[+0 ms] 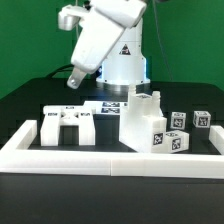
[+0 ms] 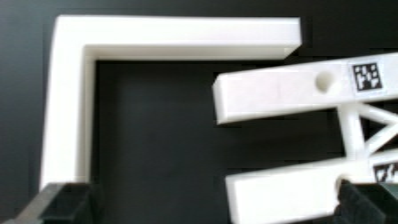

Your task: Assemble chair

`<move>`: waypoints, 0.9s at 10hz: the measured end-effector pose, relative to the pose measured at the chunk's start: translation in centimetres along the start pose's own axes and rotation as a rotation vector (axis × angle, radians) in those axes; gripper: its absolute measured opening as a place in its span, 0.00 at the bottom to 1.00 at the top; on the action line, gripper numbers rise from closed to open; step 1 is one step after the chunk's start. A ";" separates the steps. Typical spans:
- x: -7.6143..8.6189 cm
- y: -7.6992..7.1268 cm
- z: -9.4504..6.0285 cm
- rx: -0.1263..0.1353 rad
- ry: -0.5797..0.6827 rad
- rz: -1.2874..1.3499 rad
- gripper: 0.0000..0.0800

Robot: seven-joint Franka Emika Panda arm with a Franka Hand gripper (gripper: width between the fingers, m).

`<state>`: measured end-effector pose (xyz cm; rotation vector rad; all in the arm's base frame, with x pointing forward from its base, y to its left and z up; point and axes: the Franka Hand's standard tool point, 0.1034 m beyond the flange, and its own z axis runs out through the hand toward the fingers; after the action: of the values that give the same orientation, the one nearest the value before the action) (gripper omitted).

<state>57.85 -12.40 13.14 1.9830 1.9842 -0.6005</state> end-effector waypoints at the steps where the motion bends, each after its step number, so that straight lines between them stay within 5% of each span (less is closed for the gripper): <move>1: 0.3 0.1 -0.1 -0.002 0.000 -0.002 0.81; 9: 0.1 -0.6 0.6 0.015 0.002 0.117 0.81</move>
Offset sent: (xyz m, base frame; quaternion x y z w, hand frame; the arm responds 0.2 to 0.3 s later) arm 0.0000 0.0000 0.0000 0.0000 0.0000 0.0000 1.0000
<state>57.18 -12.55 12.58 2.0918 1.8546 -0.5875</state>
